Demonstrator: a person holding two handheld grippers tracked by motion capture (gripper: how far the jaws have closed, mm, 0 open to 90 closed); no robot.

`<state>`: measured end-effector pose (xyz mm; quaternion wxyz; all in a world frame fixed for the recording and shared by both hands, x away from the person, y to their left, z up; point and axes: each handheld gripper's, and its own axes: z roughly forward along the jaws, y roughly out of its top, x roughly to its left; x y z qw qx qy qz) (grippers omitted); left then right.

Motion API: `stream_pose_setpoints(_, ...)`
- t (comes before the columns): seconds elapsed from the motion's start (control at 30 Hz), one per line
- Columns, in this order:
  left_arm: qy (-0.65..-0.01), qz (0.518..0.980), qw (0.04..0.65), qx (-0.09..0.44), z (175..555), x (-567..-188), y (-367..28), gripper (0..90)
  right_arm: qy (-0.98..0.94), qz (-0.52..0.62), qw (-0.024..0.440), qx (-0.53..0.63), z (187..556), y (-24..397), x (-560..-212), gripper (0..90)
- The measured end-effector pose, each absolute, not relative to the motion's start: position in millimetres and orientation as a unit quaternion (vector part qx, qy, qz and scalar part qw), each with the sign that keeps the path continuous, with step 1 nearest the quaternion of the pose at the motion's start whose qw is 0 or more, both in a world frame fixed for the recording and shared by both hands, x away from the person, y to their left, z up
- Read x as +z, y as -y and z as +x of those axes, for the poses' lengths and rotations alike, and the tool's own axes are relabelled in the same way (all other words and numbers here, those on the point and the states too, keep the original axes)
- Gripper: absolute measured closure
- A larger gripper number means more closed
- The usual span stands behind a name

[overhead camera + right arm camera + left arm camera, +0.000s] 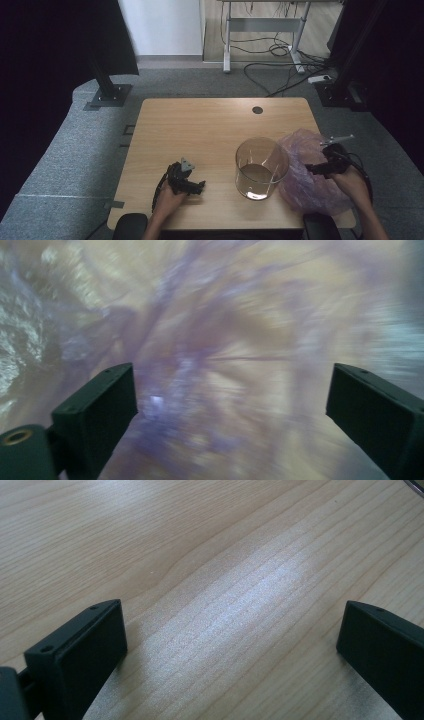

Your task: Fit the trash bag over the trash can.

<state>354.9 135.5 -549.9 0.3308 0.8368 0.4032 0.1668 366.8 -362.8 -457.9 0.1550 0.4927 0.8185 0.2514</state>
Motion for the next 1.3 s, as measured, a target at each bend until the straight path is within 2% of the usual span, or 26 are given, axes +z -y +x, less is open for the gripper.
stream_pose_setpoints(0.07, -0.403, 0.837, 0.331, 0.167, 355, -550, -135, 0.0, -0.827, 0.478, 0.128, 0.266, 367, 353, -469, 0.0)
stream_pose_setpoints(0.17, -0.403, 0.837, 0.331, 0.167, 355, -550, -135, 0.0, -0.849, 0.449, 0.103, 0.257, 365, 331, -489, 0.0)
stream_pose_setpoints(0.33, -0.403, 0.837, 0.331, 0.166, 355, -550, -136, 0.0, -0.858, 0.456, 0.079, 0.224, 370, 321, -520, 0.0)
stream_pose_setpoints(0.4, -0.403, 0.837, 0.331, 0.166, 355, -550, -135, 0.0, -0.856, 0.467, 0.088, 0.203, 371, 322, -531, 2.3)
stream_pose_setpoints(0.47, -0.403, 0.837, 0.331, 0.166, 355, -550, -136, 0.0, -0.855, 0.470, 0.104, 0.192, 370, 323, -534, 0.5)
stream_pose_setpoints(0.5, -0.403, 0.837, 0.331, 0.166, 355, -550, -135, 0.0, -0.850, 0.474, 0.111, 0.201, 370, 326, -536, 3.2)
stream_pose_setpoints(0.53, -0.403, 0.837, 0.331, 0.166, 355, -550, -135, 0.0, -0.843, 0.478, 0.120, 0.214, 368, 333, -532, 20.6)
stream_pose_setpoints(0.57, -0.403, 0.837, 0.331, 0.166, 355, -550, -135, 0.0, -0.842, 0.479, 0.121, 0.218, 368, 337, -529, 30.5)
stream_pose_setpoints(0.6, -0.403, 0.837, 0.331, 0.166, 355, -550, -135, 0.0, -0.842, 0.479, 0.121, 0.218, 368, 337, -529, 30.5)
stream_pose_setpoints(0.63, -0.403, 0.837, 0.331, 0.167, 355, -550, -135, 0.0, -0.840, 0.481, 0.121, 0.220, 368, 341, -527, 41.0)
stream_pose_setpoints(0.67, -0.403, 0.837, 0.331, 0.166, 355, -550, -135, 0.0, -0.837, 0.486, 0.122, 0.220, 368, 348, -525, 57.0)
stream_pose_setpoints(0.7, -0.403, 0.837, 0.331, 0.166, 355, -550, -135, 0.0, -0.837, 0.486, 0.122, 0.220, 368, 348, -525, 57.0)
stream_pose_setpoints(0.77, -0.403, 0.837, 0.331, 0.166, 355, -550, -135, 0.0, -0.837, 0.486, 0.120, 0.221, 368, 353, -524, 71.7)
stream_pose_setpoints(0.83, -0.403, 0.837, 0.331, 0.167, 355, -550, -135, 0.0, -0.840, 0.482, 0.110, 0.224, 367, 358, -524, 82.5)
stream_pose_setpoints(1.07, -0.403, 0.837, 0.331, 0.166, 355, -550, -135, 0.0, -0.839, 0.478, 0.115, 0.234, 362, 361, -515, 83.7)
stream_pose_setpoints(1.3, -0.403, 0.837, 0.331, 0.167, 355, -550, -136, 0.0, -0.833, 0.462, 0.130, 0.276, 352, 364, -480, 83.2)
